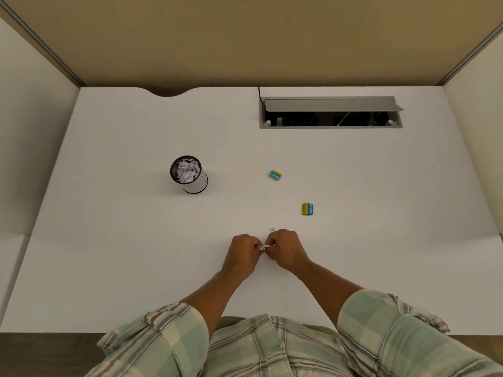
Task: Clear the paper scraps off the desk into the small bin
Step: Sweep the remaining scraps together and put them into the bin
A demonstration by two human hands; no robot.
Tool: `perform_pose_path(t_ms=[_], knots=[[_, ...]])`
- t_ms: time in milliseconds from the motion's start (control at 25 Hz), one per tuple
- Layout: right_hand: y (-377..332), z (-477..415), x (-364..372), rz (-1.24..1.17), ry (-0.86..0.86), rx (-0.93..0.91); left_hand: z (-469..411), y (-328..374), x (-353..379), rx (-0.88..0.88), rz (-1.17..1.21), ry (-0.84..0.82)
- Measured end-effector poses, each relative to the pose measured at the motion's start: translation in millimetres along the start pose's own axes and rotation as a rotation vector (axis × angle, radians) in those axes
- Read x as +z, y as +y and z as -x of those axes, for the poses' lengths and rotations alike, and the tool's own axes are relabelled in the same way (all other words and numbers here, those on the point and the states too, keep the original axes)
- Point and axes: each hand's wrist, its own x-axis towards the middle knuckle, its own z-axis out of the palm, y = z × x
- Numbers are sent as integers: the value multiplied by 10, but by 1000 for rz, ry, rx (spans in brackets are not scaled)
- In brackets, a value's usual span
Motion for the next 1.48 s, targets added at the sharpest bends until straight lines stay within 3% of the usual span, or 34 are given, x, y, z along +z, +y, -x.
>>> perform_pose_path(t_ms=[400, 600, 920, 1280, 1480], knots=[[-691, -97, -417, -509, 61, -1, -54, -59, -853, 53, 169, 177], [-1361, -392, -575, -584, 94, -73, -218, -146, -1519, 43, 275, 296], [-2237, -1065, -638, -417, 116, -173, -572, -384, -2325, 0, 190, 446], [-2539, -1455, -425, 16, 152, -196, -834, -638, -2510, -92, 135, 338], [-2492, -1421, -404, 27, 169, -193, -844, -740, -2494, -76, 133, 345]])
